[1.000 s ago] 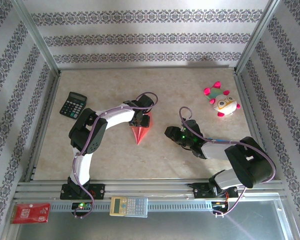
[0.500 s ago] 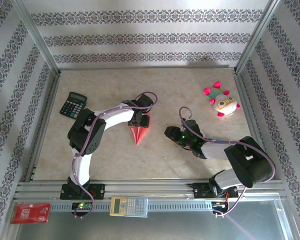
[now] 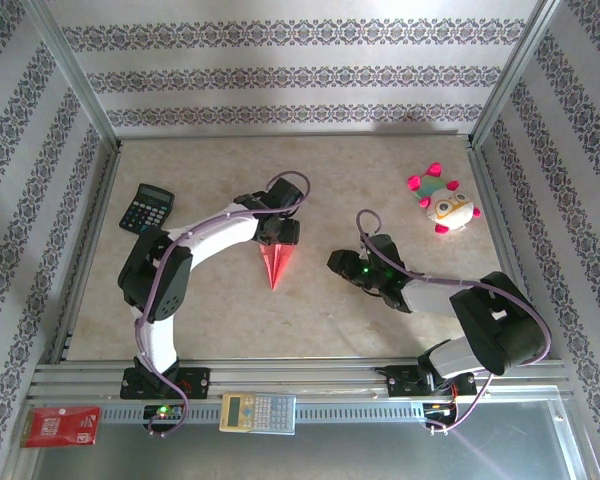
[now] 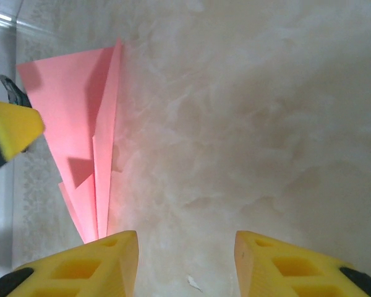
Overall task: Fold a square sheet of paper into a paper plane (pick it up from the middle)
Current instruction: Move the paper plane to the center of the table, then reset both arms
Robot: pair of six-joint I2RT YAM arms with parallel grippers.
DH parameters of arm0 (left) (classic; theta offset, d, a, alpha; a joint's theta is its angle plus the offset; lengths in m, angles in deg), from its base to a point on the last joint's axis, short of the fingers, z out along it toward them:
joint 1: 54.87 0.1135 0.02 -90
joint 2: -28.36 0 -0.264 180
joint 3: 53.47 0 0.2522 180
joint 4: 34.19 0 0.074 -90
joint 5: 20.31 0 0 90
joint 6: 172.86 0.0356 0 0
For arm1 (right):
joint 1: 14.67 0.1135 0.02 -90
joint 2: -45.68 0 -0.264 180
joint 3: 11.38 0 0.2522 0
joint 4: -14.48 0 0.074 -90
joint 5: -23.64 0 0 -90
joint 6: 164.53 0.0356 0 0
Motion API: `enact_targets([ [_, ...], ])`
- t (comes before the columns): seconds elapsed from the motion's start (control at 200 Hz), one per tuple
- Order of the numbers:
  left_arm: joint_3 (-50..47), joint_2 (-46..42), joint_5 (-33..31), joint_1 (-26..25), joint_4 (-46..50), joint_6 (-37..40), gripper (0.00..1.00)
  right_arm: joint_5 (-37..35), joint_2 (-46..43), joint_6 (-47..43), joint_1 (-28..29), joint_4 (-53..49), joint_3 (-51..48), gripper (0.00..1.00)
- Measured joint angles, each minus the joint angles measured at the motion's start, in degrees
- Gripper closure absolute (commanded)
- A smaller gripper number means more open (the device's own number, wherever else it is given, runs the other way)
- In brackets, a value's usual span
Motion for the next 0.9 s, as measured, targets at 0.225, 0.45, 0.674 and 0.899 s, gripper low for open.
enact_targets([
  [0.225, -6.71, -13.94, -2.38, 1.44, -3.65, 2.49, 0.32, -3.23, -3.41, -10.47, 0.9, -14.58, 10.43, 0.52],
  [0.45, -27.08, -35.26, -7.32, 12.5, -16.0, 5.84, 0.03, -24.41, -9.44, -25.07, 3.21, -30.77, 21.4, 0.23],
  [0.674, -44.13, -47.1, -11.61, 26.38, -29.9, 11.98, 0.0, -44.74, -11.54, -35.32, -1.42, -33.18, 21.07, 0.02],
  [0.899, -53.81, -40.65, -10.47, 35.82, -44.68, 16.31, 0.0, -51.15, -8.61, -43.15, -10.47, -21.81, 12.94, 0.02],
])
